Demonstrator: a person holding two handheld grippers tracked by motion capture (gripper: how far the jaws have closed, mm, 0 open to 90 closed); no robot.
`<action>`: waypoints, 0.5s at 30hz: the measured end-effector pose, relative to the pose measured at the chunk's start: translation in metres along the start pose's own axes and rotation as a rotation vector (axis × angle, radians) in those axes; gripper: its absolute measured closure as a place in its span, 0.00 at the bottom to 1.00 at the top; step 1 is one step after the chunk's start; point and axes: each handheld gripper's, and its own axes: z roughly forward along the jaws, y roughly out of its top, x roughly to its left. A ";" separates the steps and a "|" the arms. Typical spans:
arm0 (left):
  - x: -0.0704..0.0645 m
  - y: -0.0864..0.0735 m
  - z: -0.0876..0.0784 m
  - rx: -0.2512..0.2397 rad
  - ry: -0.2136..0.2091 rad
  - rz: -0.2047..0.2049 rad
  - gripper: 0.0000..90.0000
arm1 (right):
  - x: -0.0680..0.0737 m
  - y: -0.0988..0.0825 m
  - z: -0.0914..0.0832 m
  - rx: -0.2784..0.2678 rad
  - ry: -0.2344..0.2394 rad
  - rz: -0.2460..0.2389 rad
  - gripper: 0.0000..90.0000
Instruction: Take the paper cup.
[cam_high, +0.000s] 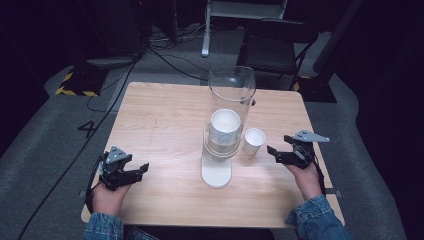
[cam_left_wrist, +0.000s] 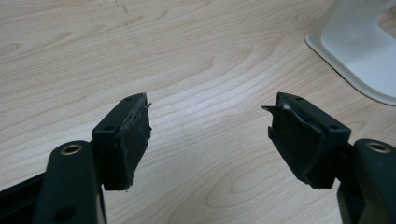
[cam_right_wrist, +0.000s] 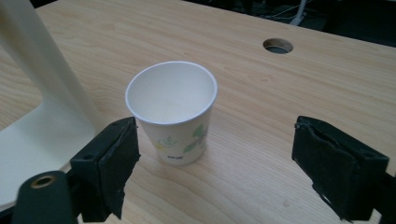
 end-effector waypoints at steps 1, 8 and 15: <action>0.000 0.000 0.000 -0.002 0.005 0.002 0.31 | -0.003 0.000 -0.003 -0.006 -0.006 0.011 0.17; 0.006 0.001 0.003 -0.032 0.026 -0.030 0.23 | -0.027 -0.004 -0.022 -0.047 -0.081 0.045 0.17; 0.013 0.003 0.004 -0.026 0.038 -0.039 0.21 | -0.043 -0.009 -0.033 0.005 -0.119 0.020 0.17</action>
